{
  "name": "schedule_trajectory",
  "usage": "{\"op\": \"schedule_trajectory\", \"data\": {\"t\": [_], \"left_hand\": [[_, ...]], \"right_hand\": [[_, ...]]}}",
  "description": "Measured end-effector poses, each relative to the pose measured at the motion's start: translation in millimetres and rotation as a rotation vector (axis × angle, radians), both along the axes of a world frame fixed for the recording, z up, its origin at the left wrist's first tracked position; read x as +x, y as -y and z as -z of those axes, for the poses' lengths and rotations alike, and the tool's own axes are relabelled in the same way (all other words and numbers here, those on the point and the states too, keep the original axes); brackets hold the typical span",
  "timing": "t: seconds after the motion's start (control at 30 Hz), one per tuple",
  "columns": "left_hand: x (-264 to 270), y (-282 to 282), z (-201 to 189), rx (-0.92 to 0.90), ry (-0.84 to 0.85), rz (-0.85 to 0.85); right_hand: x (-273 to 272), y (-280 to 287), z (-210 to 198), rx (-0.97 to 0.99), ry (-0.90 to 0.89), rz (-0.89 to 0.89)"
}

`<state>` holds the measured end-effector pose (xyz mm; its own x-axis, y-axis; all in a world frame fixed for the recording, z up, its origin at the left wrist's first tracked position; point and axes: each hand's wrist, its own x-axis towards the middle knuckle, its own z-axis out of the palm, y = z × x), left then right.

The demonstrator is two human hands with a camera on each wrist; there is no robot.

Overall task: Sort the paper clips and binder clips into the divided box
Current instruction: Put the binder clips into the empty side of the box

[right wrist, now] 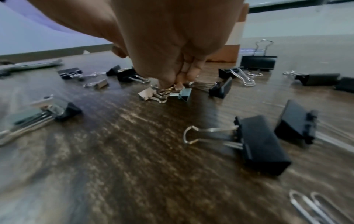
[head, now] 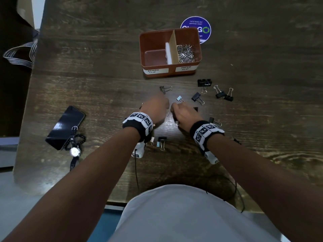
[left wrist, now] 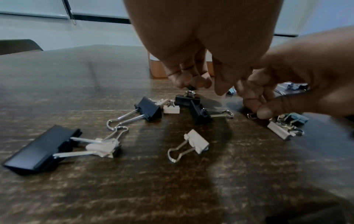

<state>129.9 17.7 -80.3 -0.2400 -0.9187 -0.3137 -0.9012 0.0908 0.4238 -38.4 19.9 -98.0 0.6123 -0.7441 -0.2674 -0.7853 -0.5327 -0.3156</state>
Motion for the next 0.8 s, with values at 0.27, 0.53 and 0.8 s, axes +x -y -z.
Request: {"op": "schedule_trajectory", "data": {"t": [0.27, 0.53, 0.8], "left_hand": [[-0.7, 13.8, -10.8, 0.007, -0.043, -0.047], [-14.7, 22.3, -9.2, 0.045, -0.178, -0.261], [7.8, 50.4, 9.4, -0.08, 0.097, -0.109]], "right_hand": [[-1.0, 103.2, -80.6, -0.237, 0.59, 0.553], [-14.2, 156.0, -86.5, -0.149, 0.521, 0.57], [-95.2, 78.6, -47.9, -0.182, 0.493, 0.815]]}}
